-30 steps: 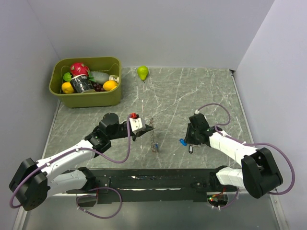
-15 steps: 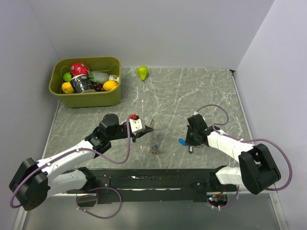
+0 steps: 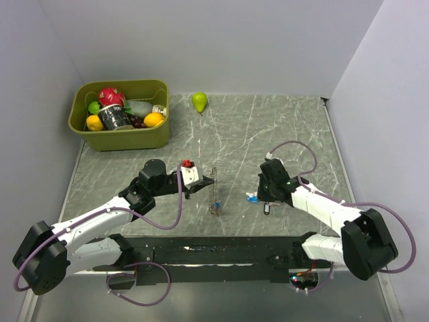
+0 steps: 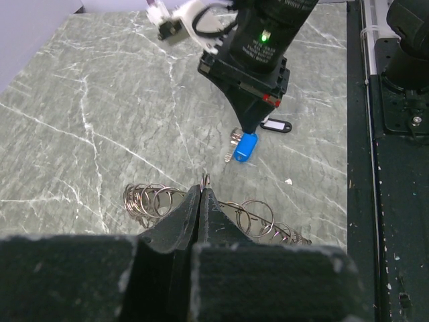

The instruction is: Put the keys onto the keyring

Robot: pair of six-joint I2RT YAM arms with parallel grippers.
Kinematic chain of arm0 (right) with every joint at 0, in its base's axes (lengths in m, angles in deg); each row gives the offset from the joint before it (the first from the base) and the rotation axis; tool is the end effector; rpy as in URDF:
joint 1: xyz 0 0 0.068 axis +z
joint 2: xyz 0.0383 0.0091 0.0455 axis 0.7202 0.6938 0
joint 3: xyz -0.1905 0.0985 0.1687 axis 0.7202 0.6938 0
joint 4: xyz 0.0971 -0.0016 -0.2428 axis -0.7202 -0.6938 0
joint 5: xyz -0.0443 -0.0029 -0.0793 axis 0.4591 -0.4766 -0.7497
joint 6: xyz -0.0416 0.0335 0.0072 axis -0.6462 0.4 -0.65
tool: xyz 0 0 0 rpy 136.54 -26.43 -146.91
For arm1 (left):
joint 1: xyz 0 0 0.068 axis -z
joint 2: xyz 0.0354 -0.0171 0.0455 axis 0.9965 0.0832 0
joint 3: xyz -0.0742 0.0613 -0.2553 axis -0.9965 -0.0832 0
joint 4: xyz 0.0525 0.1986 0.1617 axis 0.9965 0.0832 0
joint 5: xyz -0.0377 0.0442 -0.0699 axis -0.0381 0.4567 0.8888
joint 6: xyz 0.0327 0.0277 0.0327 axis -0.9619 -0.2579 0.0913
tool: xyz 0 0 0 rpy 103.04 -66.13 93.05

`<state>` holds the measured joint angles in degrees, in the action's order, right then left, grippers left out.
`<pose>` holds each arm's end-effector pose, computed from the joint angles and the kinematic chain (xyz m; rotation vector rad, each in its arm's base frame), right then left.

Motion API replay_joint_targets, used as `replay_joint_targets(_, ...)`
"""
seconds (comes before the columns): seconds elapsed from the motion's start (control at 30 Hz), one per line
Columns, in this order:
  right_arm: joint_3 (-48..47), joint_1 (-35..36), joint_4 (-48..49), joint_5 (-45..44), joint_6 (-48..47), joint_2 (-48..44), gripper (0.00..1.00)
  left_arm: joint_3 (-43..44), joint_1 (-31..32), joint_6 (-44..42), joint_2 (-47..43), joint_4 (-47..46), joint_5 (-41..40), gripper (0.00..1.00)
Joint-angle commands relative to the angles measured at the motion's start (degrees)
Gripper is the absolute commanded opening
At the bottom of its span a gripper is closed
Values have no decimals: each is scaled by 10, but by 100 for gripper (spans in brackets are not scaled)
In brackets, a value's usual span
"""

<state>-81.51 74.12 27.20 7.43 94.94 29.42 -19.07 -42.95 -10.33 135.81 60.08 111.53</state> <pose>0.1913 0.0994 0.1710 0.0978 2.6306 0.2905 0.1623 -0.1739 0.2654 1.1895 1.2949 -0.8547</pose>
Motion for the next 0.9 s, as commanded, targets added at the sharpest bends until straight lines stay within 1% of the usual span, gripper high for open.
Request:
replay_joint_targets(0.0,-35,21,23,4,-68,-46,0,1,-2,-7,-17,-39,2,1)
replay_joint_targets(0.13,-47,26,42,31,-106,-71,0,4,-2,-8,-20,-34,2,1)
replay_joint_targets(0.27,-45,29,77,82,-155,-102,0,3,-2,-8,-22,-32,1,1)
replay_joint_targets(0.4,-45,30,104,110,-196,-116,0,9,-2,-10,-22,-22,1,1)
replay_joint_targets(0.5,-39,31,117,126,-209,-115,0,8,-2,-9,-21,-22,-1,1)
replay_joint_targets(0.6,-58,32,93,124,-212,-68,0,12,-1,-9,-19,-17,2,1)
replay_joint_targets(0.7,-73,32,80,146,-213,-11,0,14,-2,-12,-15,-15,4,1)
replay_joint_targets(0.8,-82,33,73,165,-200,42,0,14,-1,-11,-12,-17,6,1)
replay_joint_targets(0.87,-88,34,63,155,-179,73,0,18,-1,-12,-10,-12,6,1)
